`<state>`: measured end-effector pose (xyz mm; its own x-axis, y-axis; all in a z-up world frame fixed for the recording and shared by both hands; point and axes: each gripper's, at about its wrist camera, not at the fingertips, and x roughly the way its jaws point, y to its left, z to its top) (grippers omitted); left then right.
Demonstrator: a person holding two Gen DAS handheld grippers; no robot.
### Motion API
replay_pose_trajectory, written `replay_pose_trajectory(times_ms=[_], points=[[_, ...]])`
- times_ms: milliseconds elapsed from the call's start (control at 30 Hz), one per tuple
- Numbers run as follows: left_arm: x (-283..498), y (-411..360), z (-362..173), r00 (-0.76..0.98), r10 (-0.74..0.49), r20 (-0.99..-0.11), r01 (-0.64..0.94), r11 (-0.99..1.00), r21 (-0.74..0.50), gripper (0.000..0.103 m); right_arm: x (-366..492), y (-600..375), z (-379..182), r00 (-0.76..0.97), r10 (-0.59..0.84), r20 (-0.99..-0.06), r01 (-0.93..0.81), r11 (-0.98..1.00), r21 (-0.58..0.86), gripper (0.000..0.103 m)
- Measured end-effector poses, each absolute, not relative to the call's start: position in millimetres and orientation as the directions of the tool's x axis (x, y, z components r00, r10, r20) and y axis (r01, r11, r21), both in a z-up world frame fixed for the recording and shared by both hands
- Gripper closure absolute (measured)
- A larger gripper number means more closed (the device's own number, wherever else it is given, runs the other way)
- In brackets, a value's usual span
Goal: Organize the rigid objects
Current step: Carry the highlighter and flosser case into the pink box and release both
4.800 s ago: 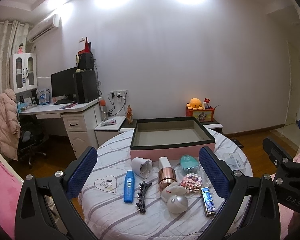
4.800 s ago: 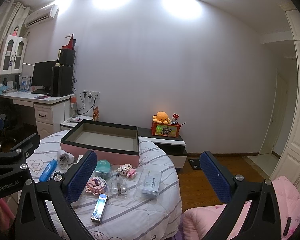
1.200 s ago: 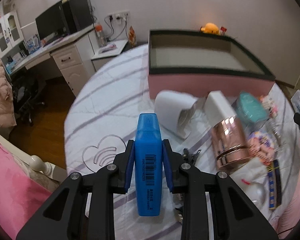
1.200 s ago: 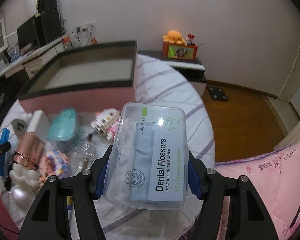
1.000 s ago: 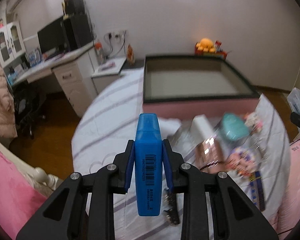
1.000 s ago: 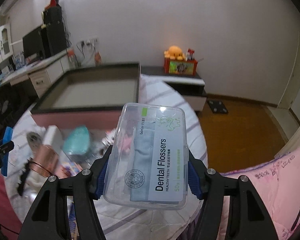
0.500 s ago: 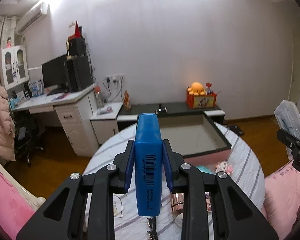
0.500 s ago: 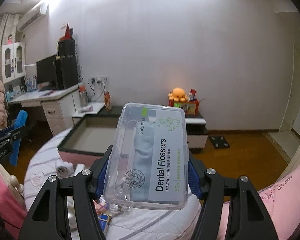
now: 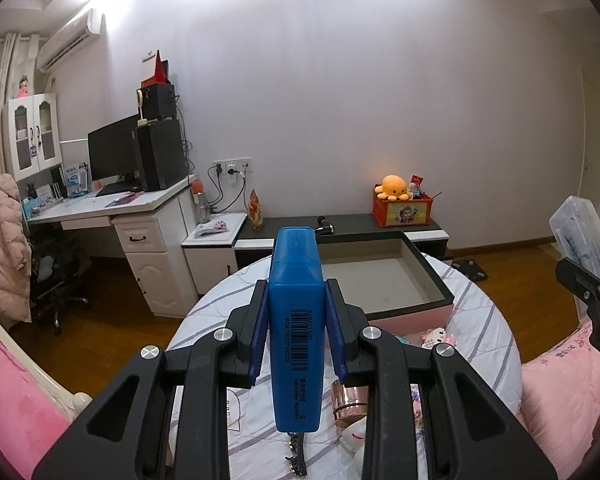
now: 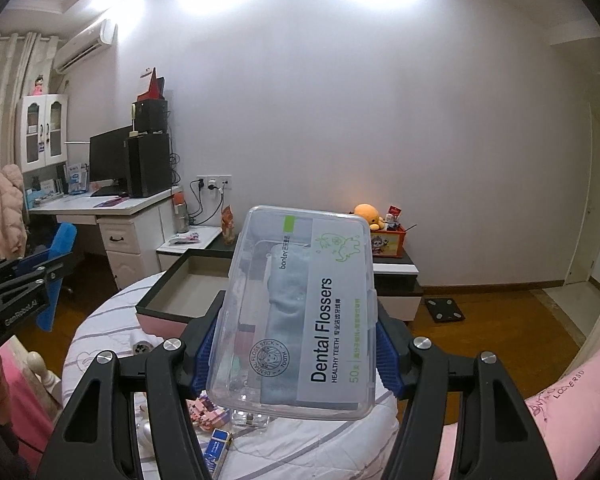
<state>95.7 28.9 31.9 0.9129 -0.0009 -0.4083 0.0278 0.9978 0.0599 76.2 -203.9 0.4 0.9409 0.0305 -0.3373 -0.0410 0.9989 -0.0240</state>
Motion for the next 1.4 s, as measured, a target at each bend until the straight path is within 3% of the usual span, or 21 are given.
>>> replay_pose_trajectory(times_ms=[433, 767, 1100, 1400], points=[[101, 27, 30, 0.918, 0.004, -0.396, 0.026, 0.997, 0.070, 0.076, 81, -210, 2, 0.941, 0.024, -0.337, -0.034, 0.999, -0.022, 0.038], [164, 22, 30, 0.903, -0.020, -0.430, 0.062, 0.995, 0.083, 0.076, 137, -197, 0, 0.932, 0.048, -0.360, -0.065, 0.997, -0.035, 0.038], [276, 14, 13, 0.838, -0.037, -0.545, 0.121, 0.986, 0.119, 0.076, 241, -175, -22, 0.882, 0.072, -0.466, -0.118, 0.991, -0.070, 0.038], [348, 13, -47, 0.714, 0.004, -0.700, 0.118, 0.985, 0.126, 0.076, 314, -157, -78, 0.770, 0.115, -0.628, -0.206, 0.976, -0.073, 0.037]])
